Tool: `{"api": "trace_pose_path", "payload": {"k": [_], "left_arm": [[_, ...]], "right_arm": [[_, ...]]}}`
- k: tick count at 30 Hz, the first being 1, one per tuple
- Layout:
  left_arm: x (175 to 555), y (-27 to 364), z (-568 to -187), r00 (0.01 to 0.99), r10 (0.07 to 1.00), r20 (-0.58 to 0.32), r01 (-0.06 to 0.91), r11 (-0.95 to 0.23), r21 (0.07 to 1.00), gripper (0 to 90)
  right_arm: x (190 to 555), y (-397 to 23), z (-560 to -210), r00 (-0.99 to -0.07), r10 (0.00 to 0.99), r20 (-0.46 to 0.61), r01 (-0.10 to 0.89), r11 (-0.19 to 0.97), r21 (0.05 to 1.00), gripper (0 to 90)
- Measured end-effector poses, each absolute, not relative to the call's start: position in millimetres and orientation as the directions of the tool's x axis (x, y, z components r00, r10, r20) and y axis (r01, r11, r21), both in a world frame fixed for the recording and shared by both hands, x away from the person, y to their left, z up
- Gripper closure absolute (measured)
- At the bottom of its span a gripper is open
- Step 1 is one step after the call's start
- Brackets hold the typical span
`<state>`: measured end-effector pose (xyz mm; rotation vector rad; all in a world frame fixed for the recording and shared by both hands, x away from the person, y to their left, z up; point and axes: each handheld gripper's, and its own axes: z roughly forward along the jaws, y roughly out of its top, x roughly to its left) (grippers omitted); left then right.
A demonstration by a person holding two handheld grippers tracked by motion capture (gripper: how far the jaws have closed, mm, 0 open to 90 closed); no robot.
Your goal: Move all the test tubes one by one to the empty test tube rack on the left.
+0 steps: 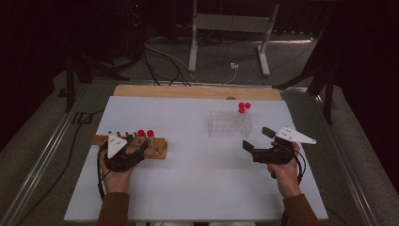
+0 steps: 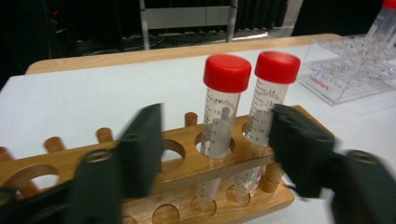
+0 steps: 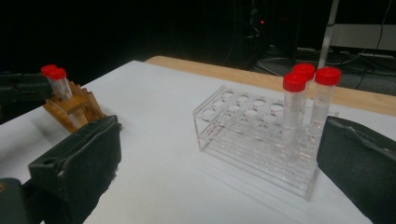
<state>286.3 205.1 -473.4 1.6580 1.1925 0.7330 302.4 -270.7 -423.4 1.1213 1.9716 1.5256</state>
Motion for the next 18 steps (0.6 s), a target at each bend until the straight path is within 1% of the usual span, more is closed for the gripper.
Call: {"api": "trace_pose_path", "payload": {"k": [1,2,4,6,12,14,16,18], "left_arm": [[284,206,-471,0.349,0.935,-0.055,0.377,-0.087,0.922,23.8],[282,208,-469,0.35,0.934,-0.066,0.373,-0.074,0.925,21.0],[277,213,-465,0.366,0.925,-0.103,0.367,-0.041,0.929,20.0],[272,217,-462,0.369,0.922,-0.119,0.363,-0.025,0.931,17.5],[264,226,-458,0.392,0.907,-0.154,0.359,0.003,0.933,18.3],[264,225,-457,0.393,0.908,-0.147,0.362,-0.006,0.932,18.5],[264,224,-457,0.38,0.916,-0.129,0.367,-0.022,0.93,13.1],[265,223,-456,0.37,0.921,-0.123,0.374,-0.027,0.927,4.8]], "right_arm": [[302,-271,-422,-0.592,0.791,0.152,0.345,0.078,0.935,0.0],[302,-272,-420,-0.591,0.793,0.15,0.341,0.077,0.937,0.0],[303,-273,-416,-0.588,0.796,0.142,0.331,0.076,0.941,0.0],[305,-274,-413,-0.58,0.803,0.137,0.322,0.072,0.944,0.0],[318,-274,-404,-0.544,0.828,0.139,0.326,0.056,0.944,0.1],[324,-274,-403,-0.539,0.831,0.139,0.331,0.058,0.942,1.1],[329,-273,-402,-0.527,0.84,0.127,0.336,0.069,0.939,1.1],[335,-272,-402,-0.519,0.846,0.122,0.34,0.073,0.938,1.1]]}}
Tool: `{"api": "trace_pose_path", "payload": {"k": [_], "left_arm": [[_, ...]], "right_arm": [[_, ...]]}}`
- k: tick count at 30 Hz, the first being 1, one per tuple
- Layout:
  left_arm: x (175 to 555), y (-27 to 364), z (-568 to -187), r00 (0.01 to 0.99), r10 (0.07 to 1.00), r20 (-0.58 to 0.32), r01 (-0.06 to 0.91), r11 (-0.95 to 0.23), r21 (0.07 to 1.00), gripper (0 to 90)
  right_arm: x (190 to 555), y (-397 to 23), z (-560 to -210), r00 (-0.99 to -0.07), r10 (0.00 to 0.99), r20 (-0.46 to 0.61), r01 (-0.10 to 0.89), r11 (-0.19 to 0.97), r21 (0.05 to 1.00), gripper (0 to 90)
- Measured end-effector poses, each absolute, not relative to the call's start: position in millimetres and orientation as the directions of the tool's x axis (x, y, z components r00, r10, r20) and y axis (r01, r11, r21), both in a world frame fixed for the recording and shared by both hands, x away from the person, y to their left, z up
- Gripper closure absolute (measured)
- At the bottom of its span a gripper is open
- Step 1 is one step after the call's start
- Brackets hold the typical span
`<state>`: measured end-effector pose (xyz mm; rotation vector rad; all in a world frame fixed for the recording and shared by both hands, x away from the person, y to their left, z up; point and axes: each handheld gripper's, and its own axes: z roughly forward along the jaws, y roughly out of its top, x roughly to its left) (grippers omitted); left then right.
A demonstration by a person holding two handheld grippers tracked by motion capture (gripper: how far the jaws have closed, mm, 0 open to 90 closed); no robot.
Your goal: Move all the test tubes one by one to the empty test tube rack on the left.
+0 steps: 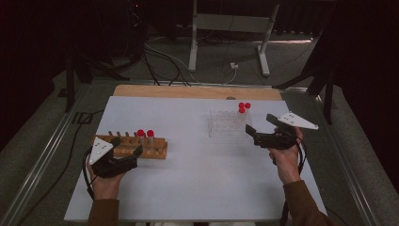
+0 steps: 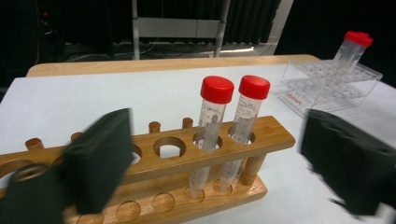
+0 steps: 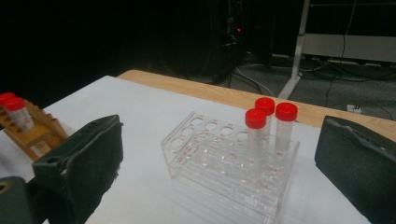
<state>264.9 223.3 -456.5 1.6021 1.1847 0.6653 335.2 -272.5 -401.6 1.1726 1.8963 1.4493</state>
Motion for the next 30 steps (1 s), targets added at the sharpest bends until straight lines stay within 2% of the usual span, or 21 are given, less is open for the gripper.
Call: {"api": "trace_pose_path", "payload": {"k": [3,9,10,13,23,30], "left_arm": [[264,222,-455,0.367,0.922,-0.124,0.375,-0.024,0.927,0.8],[263,219,-453,0.357,0.928,-0.105,0.374,-0.039,0.927,0.8],[263,219,-453,0.356,0.928,-0.108,0.375,-0.036,0.926,0.8],[263,220,-454,0.348,0.932,-0.106,0.38,-0.036,0.924,0.8],[264,222,-456,0.332,0.937,-0.107,0.383,-0.031,0.923,0.8],[264,222,-456,0.334,0.936,-0.108,0.384,-0.031,0.923,0.9]], "right_arm": [[344,-272,-403,-0.498,0.859,0.123,0.346,0.067,0.936,1.1],[363,-266,-409,-0.483,0.87,0.103,0.374,0.099,0.922,2.1],[365,-265,-410,-0.481,0.871,0.102,0.372,0.097,0.923,5.8],[373,-263,-412,-0.473,0.877,0.085,0.362,0.105,0.926,7.7],[392,-251,-427,-0.438,0.898,0.047,0.367,0.131,0.921,23.9],[402,-244,-442,-0.411,0.911,0.033,0.402,0.149,0.904,43.0]]}}
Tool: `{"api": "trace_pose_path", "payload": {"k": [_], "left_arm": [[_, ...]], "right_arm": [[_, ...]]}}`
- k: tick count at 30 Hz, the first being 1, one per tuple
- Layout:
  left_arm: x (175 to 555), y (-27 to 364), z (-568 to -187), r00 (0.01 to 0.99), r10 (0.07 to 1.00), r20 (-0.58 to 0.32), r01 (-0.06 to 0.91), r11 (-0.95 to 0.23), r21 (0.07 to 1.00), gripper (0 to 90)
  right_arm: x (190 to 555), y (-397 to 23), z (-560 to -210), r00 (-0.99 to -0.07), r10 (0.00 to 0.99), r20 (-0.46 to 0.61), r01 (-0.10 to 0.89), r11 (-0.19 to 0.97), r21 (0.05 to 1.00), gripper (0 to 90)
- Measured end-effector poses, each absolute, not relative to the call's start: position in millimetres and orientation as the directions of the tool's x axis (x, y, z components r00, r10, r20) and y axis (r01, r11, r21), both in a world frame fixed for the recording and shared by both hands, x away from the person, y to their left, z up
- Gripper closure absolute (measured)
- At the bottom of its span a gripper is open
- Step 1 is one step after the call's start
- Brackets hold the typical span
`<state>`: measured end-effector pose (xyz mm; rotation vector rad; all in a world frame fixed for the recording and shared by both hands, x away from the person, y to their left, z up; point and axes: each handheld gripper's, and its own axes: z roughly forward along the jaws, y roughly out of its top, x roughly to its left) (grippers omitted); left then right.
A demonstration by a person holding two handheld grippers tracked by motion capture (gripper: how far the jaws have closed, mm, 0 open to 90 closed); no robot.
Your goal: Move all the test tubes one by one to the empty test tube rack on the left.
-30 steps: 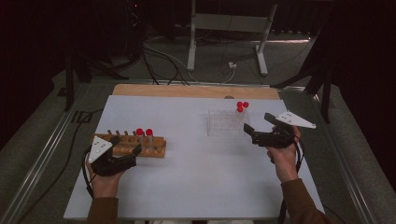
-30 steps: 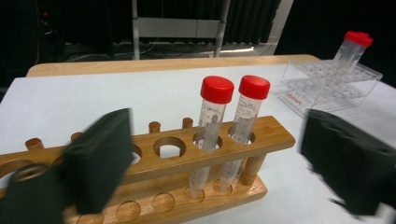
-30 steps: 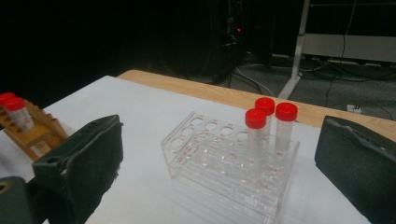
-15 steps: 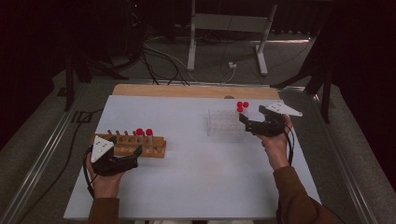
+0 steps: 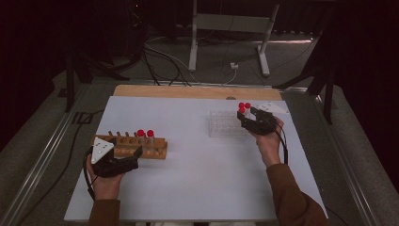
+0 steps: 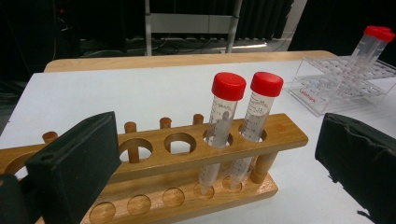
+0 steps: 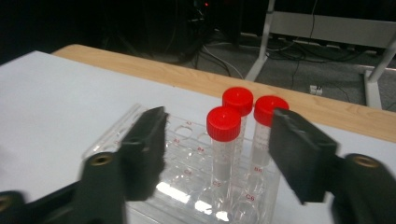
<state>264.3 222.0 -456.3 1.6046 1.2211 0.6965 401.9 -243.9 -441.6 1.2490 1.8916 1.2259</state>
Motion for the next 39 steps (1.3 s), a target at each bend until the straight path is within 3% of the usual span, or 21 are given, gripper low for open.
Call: {"api": "trace_pose_path", "payload": {"k": [6,24,39], "left_arm": [[265,223,-457,0.332,0.937,-0.112,0.387,-0.027,0.921,0.9],[264,225,-457,0.326,0.939,-0.114,0.379,-0.02,0.925,0.9],[265,225,-458,0.328,0.938,-0.113,0.383,-0.023,0.923,0.9]], "right_arm": [[409,-240,-450,-0.395,0.918,0.026,0.416,0.153,0.897,57.0],[424,-235,-468,-0.364,0.931,0.013,0.459,0.167,0.872,73.5],[418,-236,-455,-0.365,0.931,0.004,0.421,0.161,0.893,74.4]]}}
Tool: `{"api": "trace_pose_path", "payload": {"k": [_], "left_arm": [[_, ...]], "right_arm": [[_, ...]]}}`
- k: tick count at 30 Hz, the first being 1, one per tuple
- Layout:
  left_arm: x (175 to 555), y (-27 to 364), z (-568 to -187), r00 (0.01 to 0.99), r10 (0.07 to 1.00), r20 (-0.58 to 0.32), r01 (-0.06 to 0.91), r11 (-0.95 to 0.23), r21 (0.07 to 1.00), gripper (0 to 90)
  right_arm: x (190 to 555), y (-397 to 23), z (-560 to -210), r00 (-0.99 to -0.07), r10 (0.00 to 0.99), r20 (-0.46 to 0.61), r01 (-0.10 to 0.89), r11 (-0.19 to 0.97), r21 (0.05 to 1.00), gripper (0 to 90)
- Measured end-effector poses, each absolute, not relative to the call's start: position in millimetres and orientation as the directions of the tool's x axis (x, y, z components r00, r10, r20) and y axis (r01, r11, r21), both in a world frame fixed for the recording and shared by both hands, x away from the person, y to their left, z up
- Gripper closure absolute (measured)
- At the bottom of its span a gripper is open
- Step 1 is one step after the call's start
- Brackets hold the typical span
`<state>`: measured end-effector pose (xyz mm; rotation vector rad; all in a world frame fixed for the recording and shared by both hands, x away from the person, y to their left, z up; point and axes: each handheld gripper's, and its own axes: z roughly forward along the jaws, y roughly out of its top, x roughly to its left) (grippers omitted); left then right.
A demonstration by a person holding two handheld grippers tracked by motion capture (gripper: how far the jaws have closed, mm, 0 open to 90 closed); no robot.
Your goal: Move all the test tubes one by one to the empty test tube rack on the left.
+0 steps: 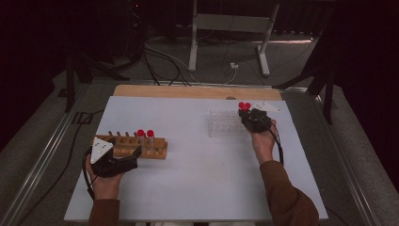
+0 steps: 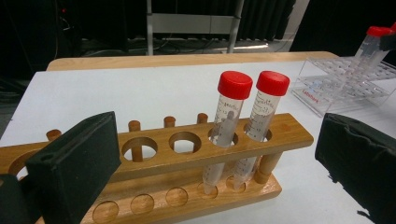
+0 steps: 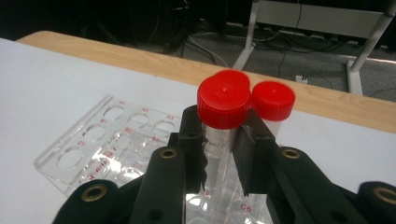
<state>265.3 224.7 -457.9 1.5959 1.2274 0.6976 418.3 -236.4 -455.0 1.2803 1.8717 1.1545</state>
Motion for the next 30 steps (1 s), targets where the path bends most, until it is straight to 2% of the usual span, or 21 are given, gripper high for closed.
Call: {"api": "trace_pose_path", "payload": {"k": [16,30], "left_arm": [[266,225,-459,0.323,0.939,-0.121,0.389,-0.015,0.921,0.8],[267,223,-459,0.325,0.939,-0.115,0.389,-0.022,0.921,0.9]], "right_arm": [[406,-243,-414,-0.387,0.922,-0.002,0.345,0.146,0.927,74.5],[389,-244,-402,-0.459,0.888,0.038,0.34,0.136,0.93,74.4]]}}
